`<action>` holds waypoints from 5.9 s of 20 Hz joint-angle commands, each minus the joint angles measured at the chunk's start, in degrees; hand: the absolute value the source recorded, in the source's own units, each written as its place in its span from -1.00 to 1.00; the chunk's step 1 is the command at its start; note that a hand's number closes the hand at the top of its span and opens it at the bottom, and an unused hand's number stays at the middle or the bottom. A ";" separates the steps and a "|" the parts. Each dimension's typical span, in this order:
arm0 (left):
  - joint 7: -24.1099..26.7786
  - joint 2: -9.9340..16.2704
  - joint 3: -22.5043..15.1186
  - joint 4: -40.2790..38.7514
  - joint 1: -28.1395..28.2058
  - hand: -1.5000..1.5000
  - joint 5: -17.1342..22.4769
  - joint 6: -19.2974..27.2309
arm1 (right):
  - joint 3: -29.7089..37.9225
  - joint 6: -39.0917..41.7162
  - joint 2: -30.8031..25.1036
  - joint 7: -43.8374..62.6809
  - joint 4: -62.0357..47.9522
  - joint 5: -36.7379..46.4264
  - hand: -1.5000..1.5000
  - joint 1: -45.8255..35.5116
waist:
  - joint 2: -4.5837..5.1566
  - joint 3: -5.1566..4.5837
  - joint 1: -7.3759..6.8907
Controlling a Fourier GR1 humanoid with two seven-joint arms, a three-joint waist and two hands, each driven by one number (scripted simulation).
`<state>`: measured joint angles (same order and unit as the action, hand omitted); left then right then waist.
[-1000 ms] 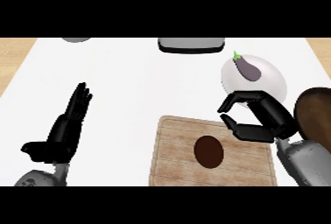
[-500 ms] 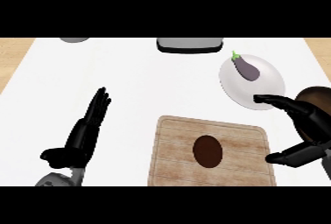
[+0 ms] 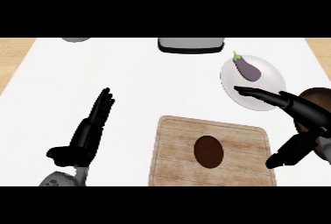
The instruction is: Pick the cupcake from the cutting board and place it in the pan
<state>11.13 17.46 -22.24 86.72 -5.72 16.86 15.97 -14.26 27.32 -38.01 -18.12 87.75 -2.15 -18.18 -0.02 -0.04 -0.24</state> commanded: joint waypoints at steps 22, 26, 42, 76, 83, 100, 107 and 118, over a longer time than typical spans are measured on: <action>-2.92 -6.66 4.59 -1.83 -1.81 0.00 -6.22 -3.39 | -15.88 6.35 11.50 14.58 4.88 36.91 -1.00 -0.05 | 0.02 0.03 0.36; -0.52 -7.12 6.08 -2.04 1.11 0.00 -7.74 -5.58 | -12.67 7.28 15.34 13.00 1.39 39.18 -1.00 -0.39 | 0.03 0.03 0.19; -5.68 -7.83 9.75 6.45 4.82 0.00 -11.27 -9.88 | -10.83 3.42 23.66 6.62 -12.60 52.31 -1.00 -0.31 | 0.00 0.05 0.00; -3.77 -9.78 13.68 5.92 8.74 0.00 -12.60 -9.49 | 17.53 -26.83 11.33 -8.27 31.10 39.59 1.00 46.43 | -1.09 -0.05 5.62; -7.90 -10.25 11.24 8.70 6.52 0.00 -13.79 -10.12 | 30.78 -20.82 14.12 -2.53 36.23 22.96 1.00 51.40 | -0.17 0.04 1.17; -7.53 -12.99 10.88 5.47 3.49 0.00 -14.98 -10.74 | 44.89 -32.70 7.00 -15.78 -13.08 23.37 1.00 17.32 | 0.20 0.15 -0.73; -5.05 -11.09 12.84 4.62 4.59 0.00 -13.61 -14.20 | 43.41 -37.95 7.27 -23.84 -38.52 23.52 1.00 0.66 | 0.23 0.11 -0.80; -5.28 -13.63 10.83 2.28 1.20 0.00 -15.41 -13.13 | 32.40 -31.35 -2.87 -18.78 -62.50 38.19 -1.00 -9.51 | 1.19 0.19 -3.25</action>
<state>6.23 4.04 -11.42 89.91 -3.39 1.41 3.13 24.19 -6.64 -39.81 -39.86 29.92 29.74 -25.63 0.93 0.14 -3.00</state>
